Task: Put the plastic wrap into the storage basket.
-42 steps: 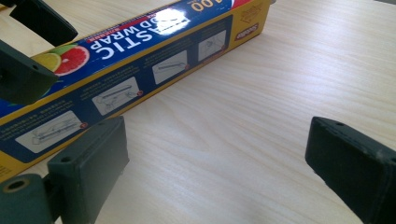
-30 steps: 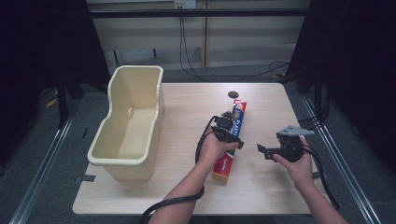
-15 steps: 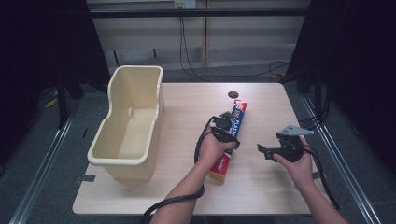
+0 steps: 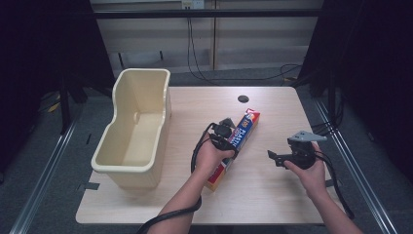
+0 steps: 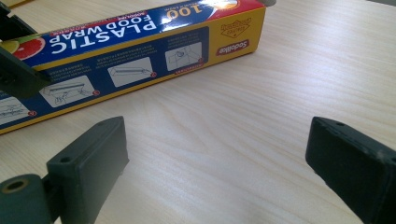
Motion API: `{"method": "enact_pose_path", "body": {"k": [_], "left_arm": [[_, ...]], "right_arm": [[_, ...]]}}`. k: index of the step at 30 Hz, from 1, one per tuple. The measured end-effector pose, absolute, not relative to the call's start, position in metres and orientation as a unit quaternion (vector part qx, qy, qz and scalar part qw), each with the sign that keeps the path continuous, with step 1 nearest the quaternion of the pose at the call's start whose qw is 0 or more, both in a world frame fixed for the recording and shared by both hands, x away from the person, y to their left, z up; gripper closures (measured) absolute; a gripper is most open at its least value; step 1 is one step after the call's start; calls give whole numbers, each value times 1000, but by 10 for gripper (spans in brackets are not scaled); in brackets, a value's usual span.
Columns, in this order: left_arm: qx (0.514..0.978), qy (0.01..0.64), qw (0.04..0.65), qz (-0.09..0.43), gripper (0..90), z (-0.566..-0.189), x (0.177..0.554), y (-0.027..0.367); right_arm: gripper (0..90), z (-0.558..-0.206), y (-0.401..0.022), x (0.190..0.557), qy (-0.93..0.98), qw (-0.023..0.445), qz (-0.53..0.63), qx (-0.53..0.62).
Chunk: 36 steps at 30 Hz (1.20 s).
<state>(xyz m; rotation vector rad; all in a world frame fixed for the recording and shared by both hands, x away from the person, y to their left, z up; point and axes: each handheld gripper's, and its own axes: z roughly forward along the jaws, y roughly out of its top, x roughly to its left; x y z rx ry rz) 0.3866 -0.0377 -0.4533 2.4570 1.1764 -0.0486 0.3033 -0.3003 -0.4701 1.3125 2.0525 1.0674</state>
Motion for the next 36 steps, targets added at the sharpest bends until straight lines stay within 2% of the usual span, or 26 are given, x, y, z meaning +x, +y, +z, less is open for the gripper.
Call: {"method": "enact_pose_path", "body": {"k": [7, 9, 18, 26, 36], "left_arm": [[877, 432, 211, -10, 274, -462, 397, -53], [876, 433, 211, -3, 278, -463, 399, -57], [888, 428, 171, -4, 401, -456, 407, -60], [903, 406, 139, -10, 409, -440, 404, -51], [900, 411, 144, -32, 411, -412, 403, -32]], "right_arm": [[56, -470, -301, 303, 750, 237, 391, 478], [56, -470, -301, 303, 749, 236, 390, 481], [56, -470, -302, 304, 750, 237, 393, 477], [55, -470, -301, 305, 751, 236, 396, 473], [41, -469, -300, 304, 748, 234, 403, 471]]}}
